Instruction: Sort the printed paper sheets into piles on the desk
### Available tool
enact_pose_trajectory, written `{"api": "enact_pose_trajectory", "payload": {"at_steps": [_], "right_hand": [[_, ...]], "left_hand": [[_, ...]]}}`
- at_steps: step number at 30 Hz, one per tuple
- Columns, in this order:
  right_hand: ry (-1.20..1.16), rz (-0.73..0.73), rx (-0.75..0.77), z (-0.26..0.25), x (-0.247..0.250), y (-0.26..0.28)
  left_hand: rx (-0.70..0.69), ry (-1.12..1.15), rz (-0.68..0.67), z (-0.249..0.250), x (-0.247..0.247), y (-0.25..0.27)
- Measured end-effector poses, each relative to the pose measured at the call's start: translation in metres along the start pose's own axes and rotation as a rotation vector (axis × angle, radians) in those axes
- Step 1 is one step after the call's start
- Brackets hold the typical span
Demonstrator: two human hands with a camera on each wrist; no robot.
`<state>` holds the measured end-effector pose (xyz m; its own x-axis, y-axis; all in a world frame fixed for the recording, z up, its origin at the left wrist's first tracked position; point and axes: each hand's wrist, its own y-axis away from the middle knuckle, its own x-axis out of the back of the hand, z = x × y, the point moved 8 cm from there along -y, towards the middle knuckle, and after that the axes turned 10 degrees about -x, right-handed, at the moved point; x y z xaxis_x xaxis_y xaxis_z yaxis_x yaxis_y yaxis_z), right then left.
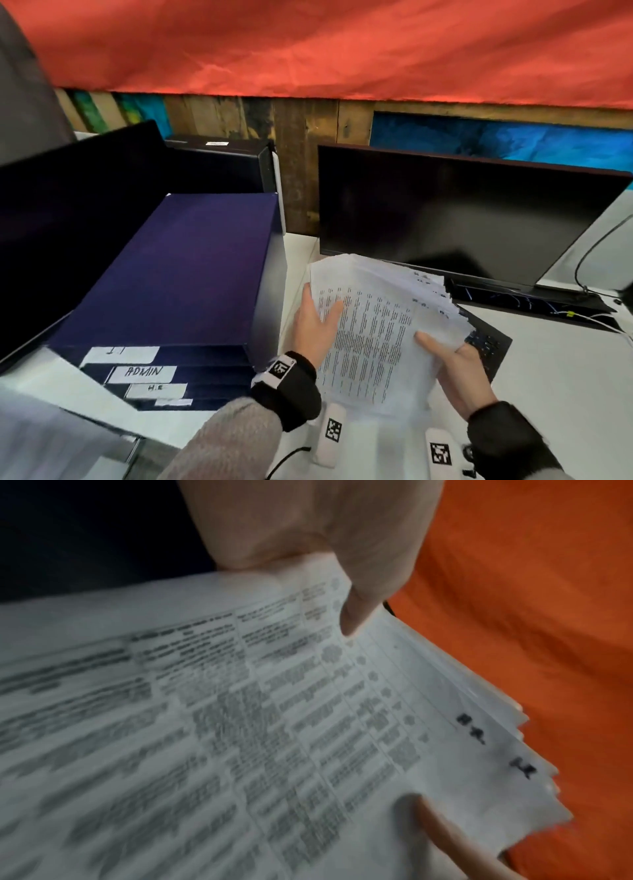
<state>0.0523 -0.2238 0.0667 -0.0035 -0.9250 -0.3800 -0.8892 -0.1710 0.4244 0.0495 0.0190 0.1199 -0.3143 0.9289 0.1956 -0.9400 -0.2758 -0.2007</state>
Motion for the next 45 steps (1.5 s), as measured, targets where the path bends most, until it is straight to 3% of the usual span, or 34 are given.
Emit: {"api": "enact_pose_trajectory", "payload": {"at_steps": [3,8,11,14,19,24,27,30,36,41,45], "right_hand": [[-0.044,-0.003,0.049,0.002,-0.015,0.001],[0.141,0.050,0.166,0.003,-0.032,0.006],[0.123,0.122,0.197,0.003,-0.029,0.001],[0.097,0.186,0.173,0.004,-0.034,-0.004],[0.017,0.166,0.142,-0.004,-0.039,-0.002],[0.012,0.182,0.145,-0.006,-0.031,-0.003],[0.093,0.228,0.227,-0.016,-0.035,0.003],[0.121,0.251,0.285,-0.024,-0.048,0.003],[0.202,0.254,0.257,-0.023,-0.067,-0.007],[0.235,0.185,0.219,-0.009,-0.060,-0.003],[0.210,0.218,0.226,-0.009,-0.068,-0.006]], "left_hand": [[-0.032,-0.008,0.105,0.006,0.002,0.015],[-0.035,-0.050,0.085,-0.010,-0.003,0.034],[0.021,-0.046,0.095,-0.017,0.004,0.026],[0.028,0.031,0.138,-0.016,0.009,0.017],[0.079,0.142,0.184,-0.022,0.010,0.010],[-0.041,0.084,0.166,-0.007,0.005,0.014],[-0.049,0.027,0.132,-0.008,0.004,0.015],[0.009,0.037,0.133,-0.014,0.004,0.011],[0.125,0.041,0.167,-0.032,0.013,0.005],[0.093,0.040,0.165,-0.032,0.020,0.011],[0.140,0.082,0.217,-0.031,0.017,0.012]]}}
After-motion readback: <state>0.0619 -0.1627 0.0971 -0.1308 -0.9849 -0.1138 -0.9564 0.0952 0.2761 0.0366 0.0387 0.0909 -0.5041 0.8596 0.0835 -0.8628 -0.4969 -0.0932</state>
